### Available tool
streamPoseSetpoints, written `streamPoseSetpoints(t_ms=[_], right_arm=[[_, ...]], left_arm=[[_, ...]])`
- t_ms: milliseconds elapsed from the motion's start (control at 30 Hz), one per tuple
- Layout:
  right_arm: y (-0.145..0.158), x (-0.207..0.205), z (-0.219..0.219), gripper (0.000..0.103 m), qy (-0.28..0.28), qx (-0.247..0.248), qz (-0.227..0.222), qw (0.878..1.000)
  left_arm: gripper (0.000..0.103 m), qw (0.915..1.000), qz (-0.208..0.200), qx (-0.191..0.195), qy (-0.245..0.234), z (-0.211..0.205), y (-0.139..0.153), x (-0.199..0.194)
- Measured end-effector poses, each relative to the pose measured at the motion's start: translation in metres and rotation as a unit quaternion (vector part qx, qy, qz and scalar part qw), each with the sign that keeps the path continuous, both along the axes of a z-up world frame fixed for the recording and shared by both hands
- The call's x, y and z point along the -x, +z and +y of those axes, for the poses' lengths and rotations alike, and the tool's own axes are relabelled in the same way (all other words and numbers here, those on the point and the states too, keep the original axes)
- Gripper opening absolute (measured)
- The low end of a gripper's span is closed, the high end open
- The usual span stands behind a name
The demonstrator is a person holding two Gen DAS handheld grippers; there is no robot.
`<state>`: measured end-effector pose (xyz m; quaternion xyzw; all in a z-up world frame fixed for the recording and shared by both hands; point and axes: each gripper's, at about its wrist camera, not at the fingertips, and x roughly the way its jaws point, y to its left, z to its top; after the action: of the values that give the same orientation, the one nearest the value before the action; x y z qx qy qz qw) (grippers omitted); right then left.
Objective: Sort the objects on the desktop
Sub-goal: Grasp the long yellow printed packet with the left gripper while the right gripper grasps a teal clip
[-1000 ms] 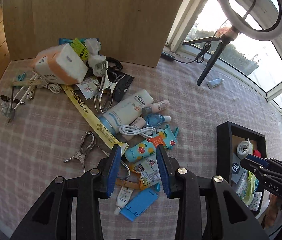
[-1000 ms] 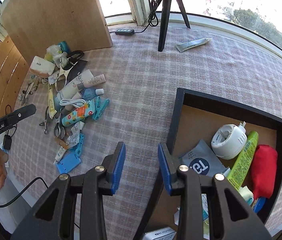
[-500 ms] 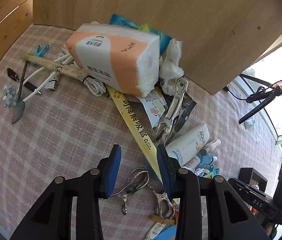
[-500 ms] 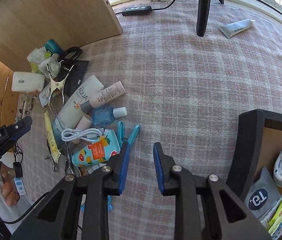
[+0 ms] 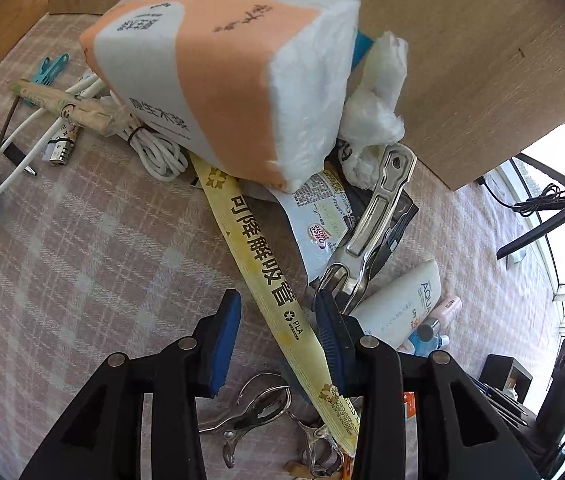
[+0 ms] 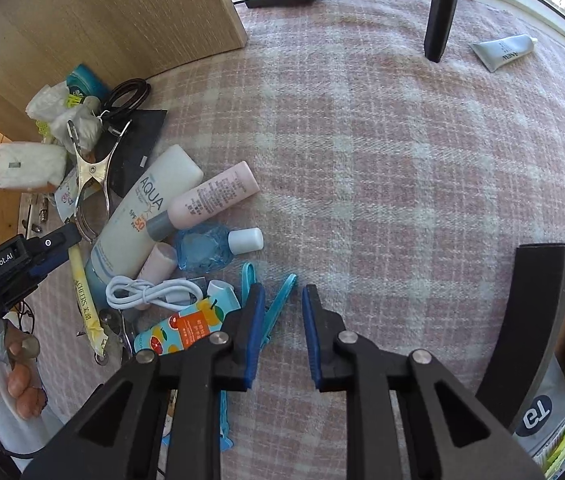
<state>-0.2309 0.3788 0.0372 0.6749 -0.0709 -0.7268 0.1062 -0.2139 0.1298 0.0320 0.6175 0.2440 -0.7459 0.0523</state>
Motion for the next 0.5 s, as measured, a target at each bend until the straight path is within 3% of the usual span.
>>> streamPoseSetpoints(t_ms=[100,200,500], right_arm=[[-0.003,0.000,-0.004,0.017,0.003,-0.004,-0.003,1.000],[-0.008,0.000,-0.012,0.011,0.003,-0.008,-0.008,1.000],[-0.012,-0.018,0.004,0.005,0.006,-0.011,-0.003,1.000]], left_arm=[[0.036,1.0000,-0.003,0.004,0.004,0.000,-0.004,-0.002],[0.020,0.9999,-0.005,0.007,0.010,-0.002,-0.006,-0.005],[0.010,0.9998,0.003,0.009,0.015,-0.017,-0.006,-0.026]])
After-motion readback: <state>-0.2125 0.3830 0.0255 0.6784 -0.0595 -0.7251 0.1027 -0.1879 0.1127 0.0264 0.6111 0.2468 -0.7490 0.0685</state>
